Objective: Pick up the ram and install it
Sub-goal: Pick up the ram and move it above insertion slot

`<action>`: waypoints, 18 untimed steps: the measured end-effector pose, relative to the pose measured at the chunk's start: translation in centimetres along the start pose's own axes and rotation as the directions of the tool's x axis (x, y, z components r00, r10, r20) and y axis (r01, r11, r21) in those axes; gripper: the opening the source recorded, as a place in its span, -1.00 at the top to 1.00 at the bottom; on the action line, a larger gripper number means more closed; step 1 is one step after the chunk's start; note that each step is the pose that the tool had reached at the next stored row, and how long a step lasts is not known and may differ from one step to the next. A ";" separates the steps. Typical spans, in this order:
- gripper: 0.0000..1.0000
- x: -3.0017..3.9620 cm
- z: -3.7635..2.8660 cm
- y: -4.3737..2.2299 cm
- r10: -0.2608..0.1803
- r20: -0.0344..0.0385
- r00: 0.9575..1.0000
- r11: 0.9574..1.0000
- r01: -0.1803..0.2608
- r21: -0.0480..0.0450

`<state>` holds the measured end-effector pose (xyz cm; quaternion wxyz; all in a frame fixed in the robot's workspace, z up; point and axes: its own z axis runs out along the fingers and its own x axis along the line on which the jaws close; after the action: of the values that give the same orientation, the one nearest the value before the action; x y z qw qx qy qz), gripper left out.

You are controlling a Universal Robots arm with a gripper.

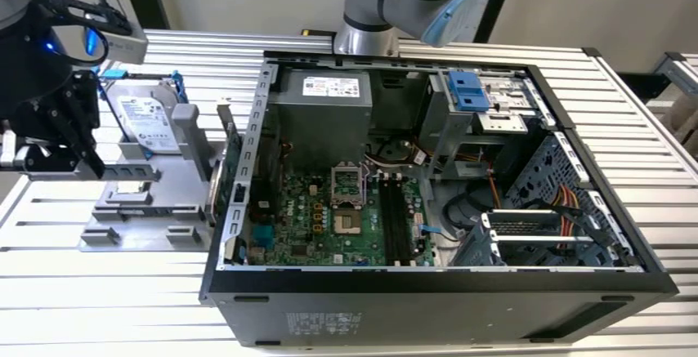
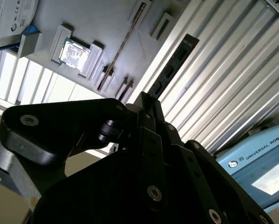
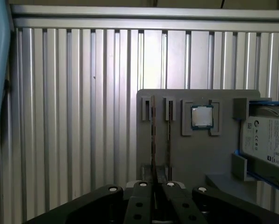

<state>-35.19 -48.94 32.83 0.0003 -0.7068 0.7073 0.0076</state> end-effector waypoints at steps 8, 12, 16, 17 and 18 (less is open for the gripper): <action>1.00 0.00 -0.34 0.00 0.000 0.000 1.000 1.000 0.000 0.000; 1.00 -0.01 -0.63 0.01 0.000 0.000 1.000 1.000 0.000 0.000; 1.00 -0.01 -0.94 0.01 0.000 0.000 1.000 1.000 0.000 0.000; 1.00 -0.01 -1.01 0.01 0.000 0.000 1.000 1.000 0.000 0.000; 1.00 -0.01 -1.09 0.01 0.000 0.000 1.000 1.000 0.000 0.000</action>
<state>-35.19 -48.93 33.92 0.0003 -0.7068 0.7074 0.0075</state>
